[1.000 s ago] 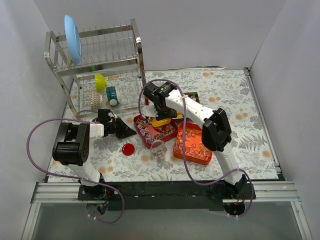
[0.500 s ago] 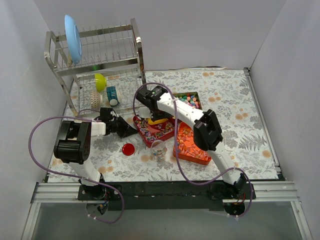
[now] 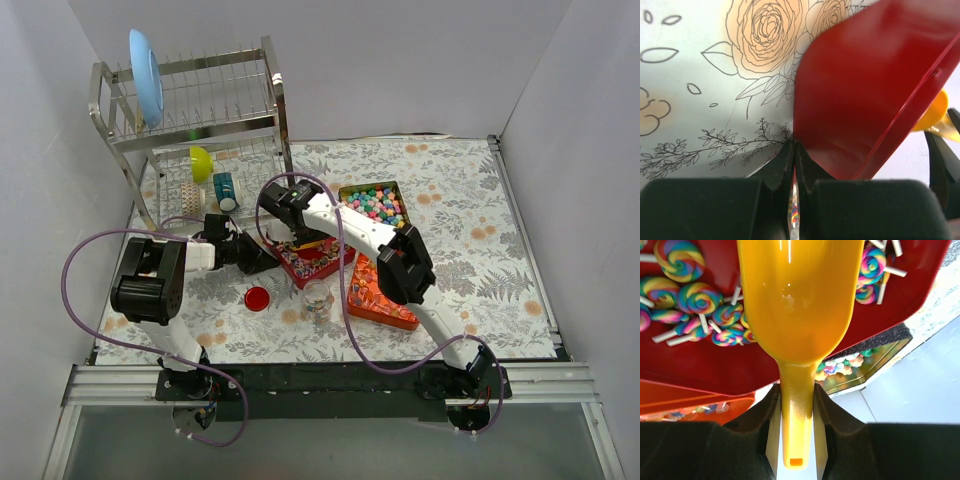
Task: Pack the candies
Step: Scoop the fake candies from the storage box.
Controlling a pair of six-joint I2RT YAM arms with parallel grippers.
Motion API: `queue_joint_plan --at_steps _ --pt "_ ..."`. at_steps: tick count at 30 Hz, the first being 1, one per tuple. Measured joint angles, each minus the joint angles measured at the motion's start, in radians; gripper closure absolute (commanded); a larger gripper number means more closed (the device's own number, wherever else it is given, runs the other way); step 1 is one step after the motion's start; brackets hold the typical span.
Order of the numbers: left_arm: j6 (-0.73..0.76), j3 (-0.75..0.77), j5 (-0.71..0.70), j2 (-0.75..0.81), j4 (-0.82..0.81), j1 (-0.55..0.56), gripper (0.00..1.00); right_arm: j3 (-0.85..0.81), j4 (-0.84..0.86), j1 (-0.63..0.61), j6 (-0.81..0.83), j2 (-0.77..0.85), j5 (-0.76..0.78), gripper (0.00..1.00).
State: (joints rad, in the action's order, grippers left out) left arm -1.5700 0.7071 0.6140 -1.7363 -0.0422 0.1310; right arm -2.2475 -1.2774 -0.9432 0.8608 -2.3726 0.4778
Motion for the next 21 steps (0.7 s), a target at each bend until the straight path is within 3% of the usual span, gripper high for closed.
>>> queue_joint_plan --at_steps 7,21 --pt "0.003 0.003 0.006 -0.006 -0.002 0.003 1.00 -0.099 0.015 0.000 -0.031 -0.080 -0.011 0.99" --pt "0.040 0.003 0.015 0.002 0.033 0.000 1.00 0.059 0.109 0.041 -0.043 0.030 -0.246 0.99"
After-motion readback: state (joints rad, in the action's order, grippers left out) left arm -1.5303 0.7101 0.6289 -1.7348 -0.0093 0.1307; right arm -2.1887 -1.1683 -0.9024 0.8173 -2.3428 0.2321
